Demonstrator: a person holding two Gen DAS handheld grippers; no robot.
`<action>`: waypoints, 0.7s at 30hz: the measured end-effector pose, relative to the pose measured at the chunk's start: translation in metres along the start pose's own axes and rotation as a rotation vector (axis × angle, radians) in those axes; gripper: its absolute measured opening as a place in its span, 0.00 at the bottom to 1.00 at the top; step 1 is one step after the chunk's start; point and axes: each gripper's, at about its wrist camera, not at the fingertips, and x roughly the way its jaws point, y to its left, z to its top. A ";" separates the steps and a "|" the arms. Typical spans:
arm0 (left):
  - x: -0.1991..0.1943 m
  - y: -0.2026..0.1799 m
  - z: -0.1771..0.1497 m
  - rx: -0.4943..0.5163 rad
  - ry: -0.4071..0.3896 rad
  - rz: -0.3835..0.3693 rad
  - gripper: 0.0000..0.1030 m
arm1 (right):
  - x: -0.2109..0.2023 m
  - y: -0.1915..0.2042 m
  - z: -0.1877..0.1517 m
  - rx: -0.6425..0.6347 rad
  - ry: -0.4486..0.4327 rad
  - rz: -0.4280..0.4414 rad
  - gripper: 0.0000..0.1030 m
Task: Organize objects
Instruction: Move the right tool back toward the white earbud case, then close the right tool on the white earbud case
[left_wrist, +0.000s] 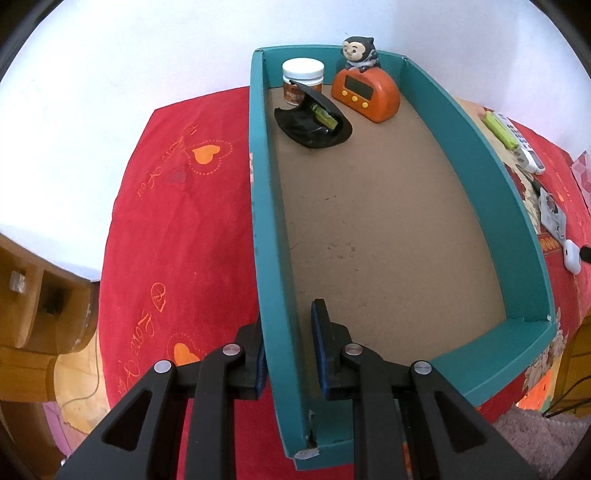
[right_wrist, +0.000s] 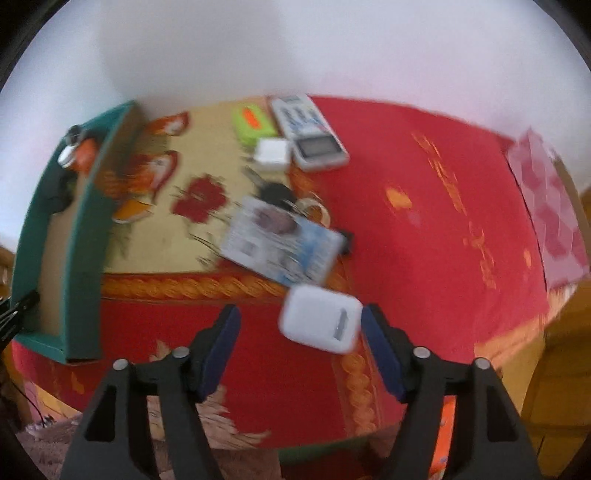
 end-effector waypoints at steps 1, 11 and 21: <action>-0.001 0.000 -0.001 0.002 -0.005 0.001 0.19 | 0.003 -0.005 -0.002 0.005 0.006 0.011 0.68; -0.002 -0.007 -0.004 0.028 0.004 0.012 0.19 | 0.031 -0.022 -0.008 0.113 0.065 0.040 0.68; -0.001 -0.013 -0.002 0.053 0.002 0.011 0.19 | 0.046 -0.025 -0.007 0.181 0.109 0.008 0.69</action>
